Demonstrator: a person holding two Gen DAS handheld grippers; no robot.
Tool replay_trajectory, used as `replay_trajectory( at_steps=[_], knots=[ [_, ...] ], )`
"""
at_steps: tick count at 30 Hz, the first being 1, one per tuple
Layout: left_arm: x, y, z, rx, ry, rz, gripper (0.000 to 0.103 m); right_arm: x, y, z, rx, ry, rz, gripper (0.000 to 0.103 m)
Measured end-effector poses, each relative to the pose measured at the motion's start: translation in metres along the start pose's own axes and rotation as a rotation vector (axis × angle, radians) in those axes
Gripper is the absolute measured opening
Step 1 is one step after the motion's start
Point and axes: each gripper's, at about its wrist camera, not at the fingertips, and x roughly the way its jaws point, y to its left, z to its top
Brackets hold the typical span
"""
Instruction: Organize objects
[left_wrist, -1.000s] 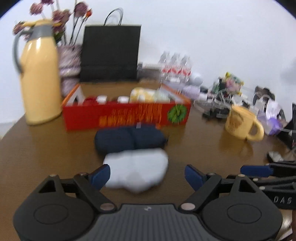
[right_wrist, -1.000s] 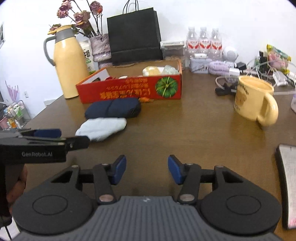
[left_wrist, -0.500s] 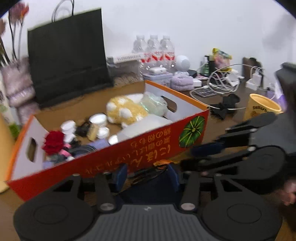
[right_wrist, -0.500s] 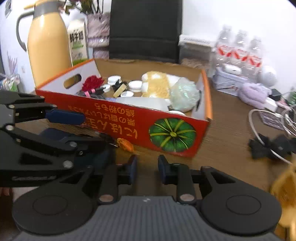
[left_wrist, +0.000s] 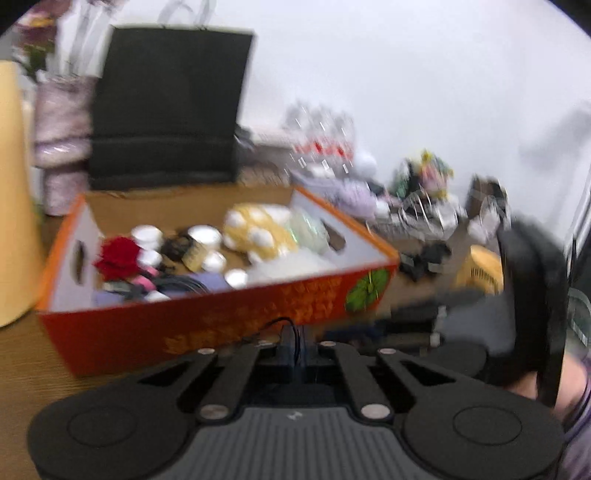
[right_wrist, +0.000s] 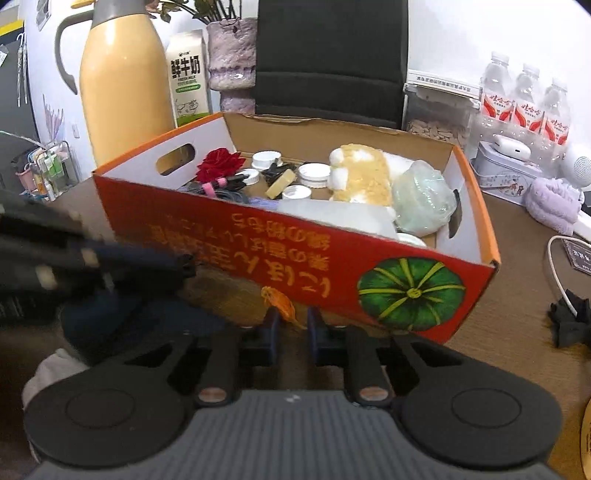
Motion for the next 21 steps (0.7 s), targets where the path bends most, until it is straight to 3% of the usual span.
replay_trajectory(
  at_steps=[2,5,12,16,21],
  knots=[
    [-0.023,0.000,-0.001,-0.035,-0.053,0.009,0.001,-0.008,0.008,-0.004,0.008,-0.018,0.016,0.003],
    [-0.054,-0.004,-0.014,-0.107,-0.102,0.057,0.001,-0.031,0.021,-0.012,0.005,-0.068,-0.034,0.003],
    [-0.103,-0.022,-0.061,-0.244,-0.056,0.069,0.001,-0.107,0.035,-0.052,0.110,-0.135,-0.054,0.003],
    [-0.112,-0.035,-0.078,-0.240,-0.008,0.074,0.001,-0.148,0.045,-0.083,0.140,-0.137,-0.074,0.003],
    [-0.119,-0.047,-0.077,-0.225,-0.027,0.044,0.001,-0.181,0.052,-0.104,0.133,-0.125,-0.098,0.003]
  ],
)
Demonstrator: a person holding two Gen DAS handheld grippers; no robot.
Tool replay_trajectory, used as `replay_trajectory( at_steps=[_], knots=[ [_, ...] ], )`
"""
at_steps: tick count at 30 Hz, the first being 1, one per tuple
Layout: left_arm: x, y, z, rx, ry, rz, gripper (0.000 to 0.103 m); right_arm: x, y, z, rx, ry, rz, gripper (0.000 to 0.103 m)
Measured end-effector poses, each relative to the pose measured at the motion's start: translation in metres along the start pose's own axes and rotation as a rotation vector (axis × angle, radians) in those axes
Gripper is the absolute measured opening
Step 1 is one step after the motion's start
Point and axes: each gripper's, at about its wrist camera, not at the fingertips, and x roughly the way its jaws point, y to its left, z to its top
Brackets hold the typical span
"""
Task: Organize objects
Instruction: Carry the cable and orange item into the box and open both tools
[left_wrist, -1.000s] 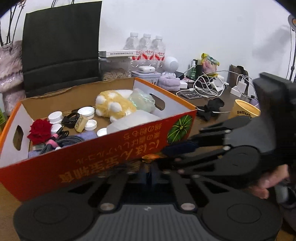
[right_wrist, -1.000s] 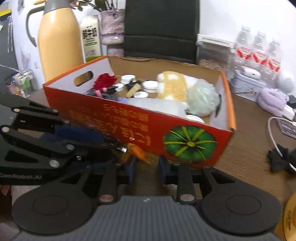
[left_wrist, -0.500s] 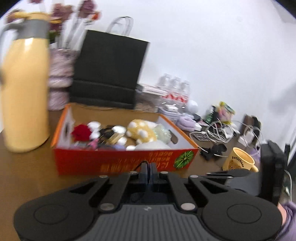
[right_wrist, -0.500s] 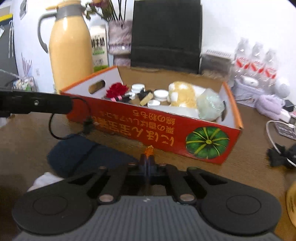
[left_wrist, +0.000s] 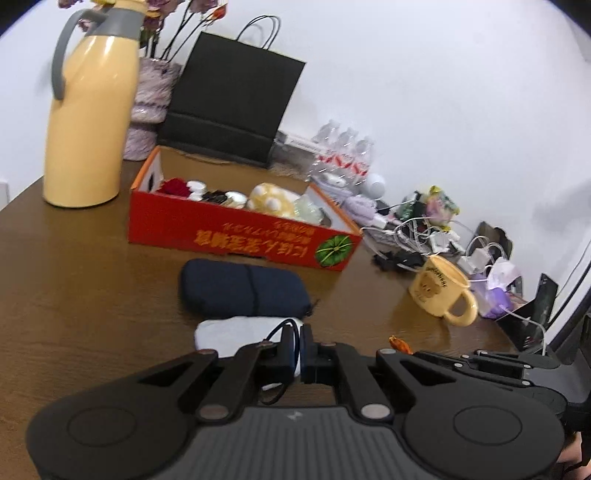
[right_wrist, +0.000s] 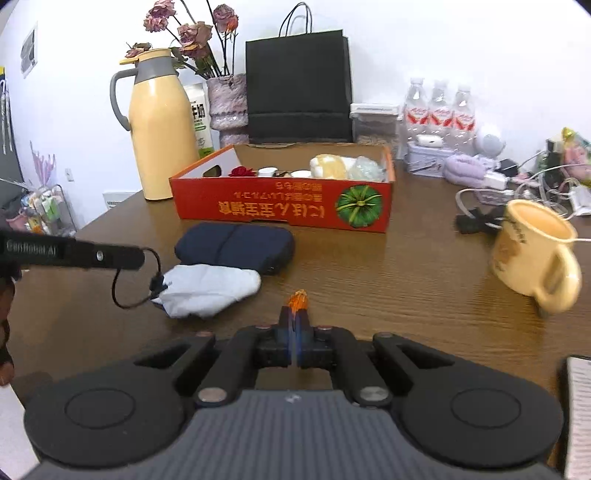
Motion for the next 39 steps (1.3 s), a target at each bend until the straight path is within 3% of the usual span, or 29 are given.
replay_trajectory(
  at_steps=[6,9,13,16,19,21,23,26,28,29,30,32,39],
  knots=[
    [0.007,0.001,0.019,0.012,-0.027,-0.016,0.001,-0.006,-0.004,0.013,0.006,-0.052,-0.004,0.003],
    [0.020,0.002,0.053,0.074,-0.081,0.001,0.001,0.007,-0.005,0.033,-0.005,-0.076,0.008,0.003],
    [0.060,0.008,0.108,0.147,-0.087,0.020,0.001,0.043,-0.011,0.086,0.000,-0.124,0.057,0.003],
    [0.101,0.013,0.142,0.196,-0.039,0.019,0.001,0.090,-0.016,0.129,0.036,-0.090,0.136,0.003],
    [0.143,0.022,0.162,0.186,0.042,0.027,0.001,0.135,-0.016,0.160,0.038,-0.046,0.134,0.003],
    [0.172,0.029,0.170,0.170,0.114,0.080,0.001,0.167,-0.018,0.180,0.048,-0.016,0.098,0.003],
    [0.199,0.035,0.173,0.152,0.176,0.124,0.003,0.199,-0.026,0.193,0.101,0.031,0.115,0.004],
    [0.234,0.044,0.178,0.138,0.335,0.211,0.016,0.247,-0.039,0.204,0.181,0.118,0.105,0.006],
    [0.244,0.046,0.180,0.159,0.371,0.253,0.022,0.261,-0.040,0.207,0.180,0.138,0.081,0.008],
    [0.244,0.045,0.182,0.177,0.365,0.264,0.029,0.263,-0.041,0.208,0.178,0.135,0.070,0.010],
    [0.242,0.043,0.183,0.192,0.358,0.267,0.045,0.263,-0.040,0.210,0.178,0.130,0.068,0.013],
    [0.232,0.041,0.183,0.196,0.337,0.259,0.061,0.258,-0.042,0.212,0.181,0.117,0.068,0.037],
    [0.181,0.023,0.175,0.209,0.272,0.271,0.071,0.210,-0.042,0.220,0.169,0.065,0.025,0.058]
  ],
)
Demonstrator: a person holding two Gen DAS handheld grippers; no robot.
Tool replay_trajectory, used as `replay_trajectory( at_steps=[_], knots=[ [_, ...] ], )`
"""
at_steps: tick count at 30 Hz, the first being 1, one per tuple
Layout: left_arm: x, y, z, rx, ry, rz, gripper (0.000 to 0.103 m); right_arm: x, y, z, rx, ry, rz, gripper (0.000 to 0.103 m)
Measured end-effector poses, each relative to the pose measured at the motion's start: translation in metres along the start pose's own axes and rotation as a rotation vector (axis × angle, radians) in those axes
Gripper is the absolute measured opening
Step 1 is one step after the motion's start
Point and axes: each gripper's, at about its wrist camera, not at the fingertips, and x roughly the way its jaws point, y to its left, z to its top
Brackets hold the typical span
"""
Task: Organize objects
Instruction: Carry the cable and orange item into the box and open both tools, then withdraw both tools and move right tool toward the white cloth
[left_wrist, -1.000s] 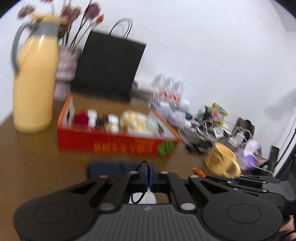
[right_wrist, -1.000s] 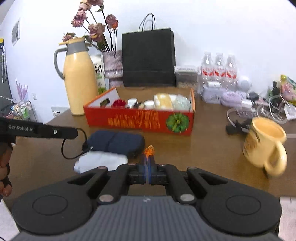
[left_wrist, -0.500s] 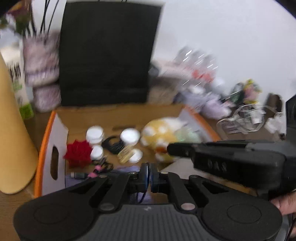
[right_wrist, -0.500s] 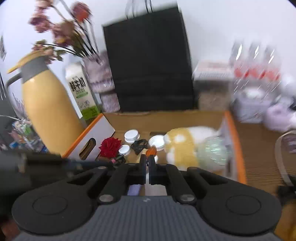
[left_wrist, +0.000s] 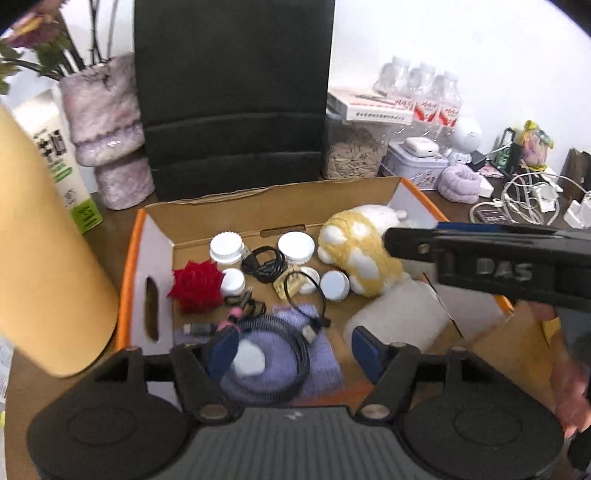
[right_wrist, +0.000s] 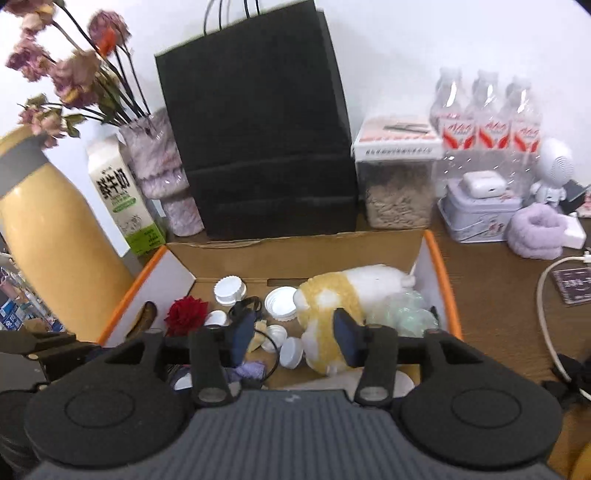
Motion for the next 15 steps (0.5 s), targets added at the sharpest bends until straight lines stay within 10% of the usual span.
replay_trajectory(
  at_steps=[15],
  knots=[
    [-0.185,-0.003,-0.193,-0.028,-0.260,0.075,0.089,-0.223,0.029,-0.152,-0.092,-0.157,0.001,0.101]
  ],
)
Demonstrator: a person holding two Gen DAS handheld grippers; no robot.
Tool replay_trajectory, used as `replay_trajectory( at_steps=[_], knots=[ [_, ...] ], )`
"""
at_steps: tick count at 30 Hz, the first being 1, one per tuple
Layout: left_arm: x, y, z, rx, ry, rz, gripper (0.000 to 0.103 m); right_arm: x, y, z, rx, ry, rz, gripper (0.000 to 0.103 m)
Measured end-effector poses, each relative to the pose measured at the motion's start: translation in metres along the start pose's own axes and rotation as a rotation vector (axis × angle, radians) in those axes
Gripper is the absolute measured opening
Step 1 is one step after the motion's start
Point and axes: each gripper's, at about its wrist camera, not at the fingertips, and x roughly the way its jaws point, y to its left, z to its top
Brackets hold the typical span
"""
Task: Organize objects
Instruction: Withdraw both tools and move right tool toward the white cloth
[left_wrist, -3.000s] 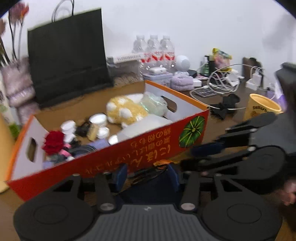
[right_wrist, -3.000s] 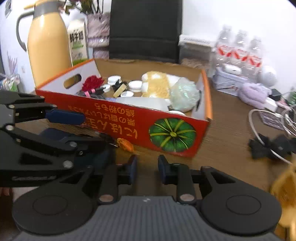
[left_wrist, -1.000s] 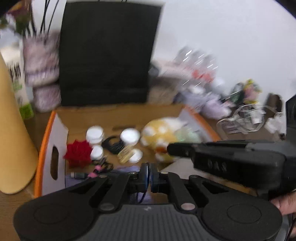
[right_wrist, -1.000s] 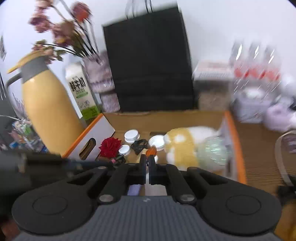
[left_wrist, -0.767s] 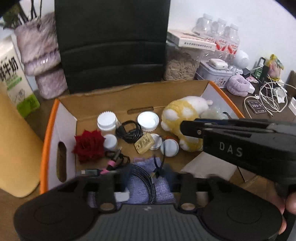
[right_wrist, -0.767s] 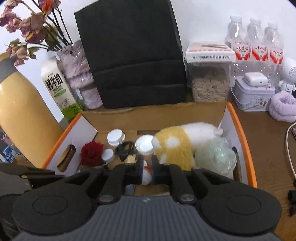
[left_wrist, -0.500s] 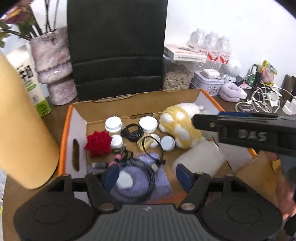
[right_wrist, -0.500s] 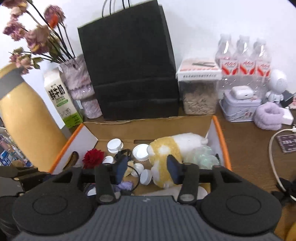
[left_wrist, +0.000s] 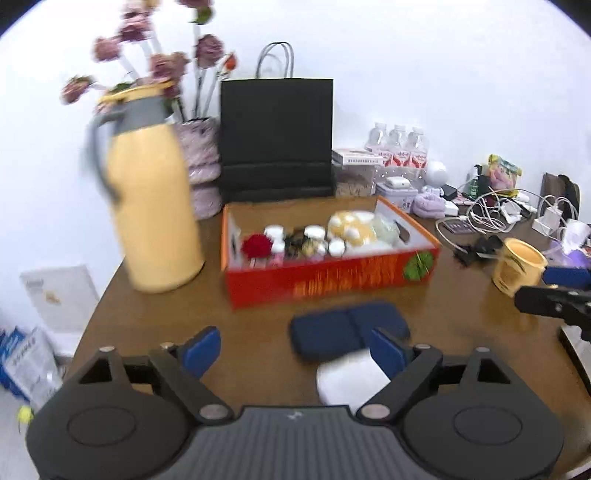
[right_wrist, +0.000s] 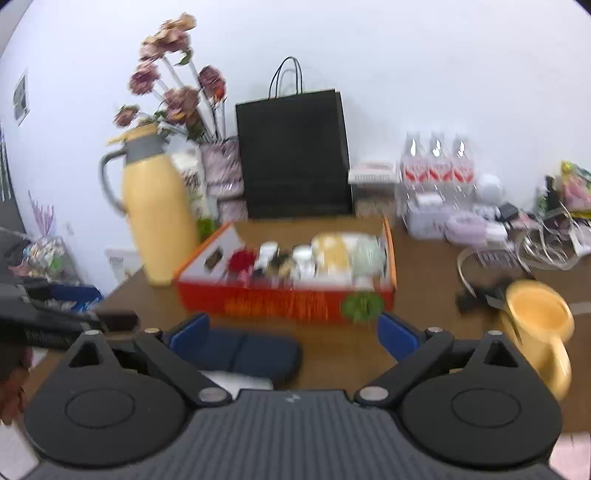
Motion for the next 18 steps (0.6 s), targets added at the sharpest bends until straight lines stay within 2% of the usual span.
replay_trajectory(
  at_steps=[3,6,9,12,14,15,16,17,18],
  knots=[
    [-0.035,0.010,-0.043,-0.084,-0.007,-0.015,0.092,-0.036,-0.001,-0.040,0.030,0.020,0.008,0.103],
    [-0.049,0.016,-0.067,-0.136,0.004,-0.011,0.095,-0.056,-0.007,-0.075,0.075,0.072,-0.010,0.103],
    [-0.038,0.010,-0.068,-0.110,0.033,-0.038,0.095,-0.054,-0.010,-0.092,0.093,0.124,0.005,0.099],
    [-0.008,0.003,-0.066,-0.123,0.027,-0.134,0.095,-0.041,-0.003,-0.091,0.040,0.104,-0.005,0.096],
    [0.025,-0.001,-0.061,-0.160,0.071,-0.149,0.088,-0.018,-0.001,-0.089,0.030,0.094,0.020,0.085],
    [0.042,-0.004,-0.057,-0.181,0.110,-0.124,0.077,-0.004,0.000,-0.087,0.030,0.106,0.037,0.081],
    [0.054,-0.005,-0.056,-0.193,0.126,-0.111,0.072,0.012,0.001,-0.086,0.028,0.125,0.050,0.074],
    [0.063,-0.006,-0.053,-0.201,0.134,-0.106,0.067,0.032,0.003,-0.083,0.015,0.149,0.060,0.072],
    [0.071,-0.009,-0.051,-0.201,0.130,-0.112,0.066,0.046,0.005,-0.082,0.004,0.160,0.070,0.070]
  ],
)
